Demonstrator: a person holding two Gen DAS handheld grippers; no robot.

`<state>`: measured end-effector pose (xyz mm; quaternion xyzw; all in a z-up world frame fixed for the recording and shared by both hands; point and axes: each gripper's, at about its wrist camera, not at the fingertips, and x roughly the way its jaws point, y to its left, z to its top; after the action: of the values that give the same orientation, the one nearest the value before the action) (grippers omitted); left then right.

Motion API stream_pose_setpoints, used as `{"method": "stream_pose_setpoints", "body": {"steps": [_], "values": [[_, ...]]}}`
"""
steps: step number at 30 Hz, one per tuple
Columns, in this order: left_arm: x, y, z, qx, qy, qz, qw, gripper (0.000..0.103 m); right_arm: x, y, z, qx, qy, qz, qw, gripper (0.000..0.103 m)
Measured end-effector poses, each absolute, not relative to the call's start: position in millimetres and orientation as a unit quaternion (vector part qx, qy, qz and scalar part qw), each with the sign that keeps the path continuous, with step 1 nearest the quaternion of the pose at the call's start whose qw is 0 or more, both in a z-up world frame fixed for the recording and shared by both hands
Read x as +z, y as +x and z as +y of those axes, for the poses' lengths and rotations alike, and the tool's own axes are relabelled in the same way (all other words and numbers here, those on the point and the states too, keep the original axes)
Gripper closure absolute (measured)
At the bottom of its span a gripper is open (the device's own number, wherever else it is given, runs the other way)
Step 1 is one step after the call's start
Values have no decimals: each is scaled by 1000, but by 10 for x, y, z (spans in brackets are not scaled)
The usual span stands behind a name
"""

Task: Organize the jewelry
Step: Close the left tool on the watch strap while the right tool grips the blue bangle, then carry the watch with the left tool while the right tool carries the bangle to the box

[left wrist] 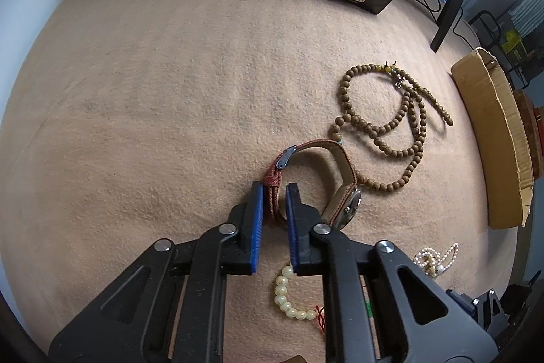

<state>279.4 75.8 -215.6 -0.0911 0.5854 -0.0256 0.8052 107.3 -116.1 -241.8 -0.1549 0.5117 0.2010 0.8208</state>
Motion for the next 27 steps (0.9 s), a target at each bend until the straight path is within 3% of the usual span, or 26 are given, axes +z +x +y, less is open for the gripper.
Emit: {"method": "stream_pose_setpoints", "body": {"steps": [4,27], "values": [[-2157,2796,760,-27,-91,582,807,94,-2386,1036,-1130,211,-155,508,821,32],[-1841,2712,945,-34,-119,538,834,96,-1867,1153,-1298,204,-113,451,861,32]]}}
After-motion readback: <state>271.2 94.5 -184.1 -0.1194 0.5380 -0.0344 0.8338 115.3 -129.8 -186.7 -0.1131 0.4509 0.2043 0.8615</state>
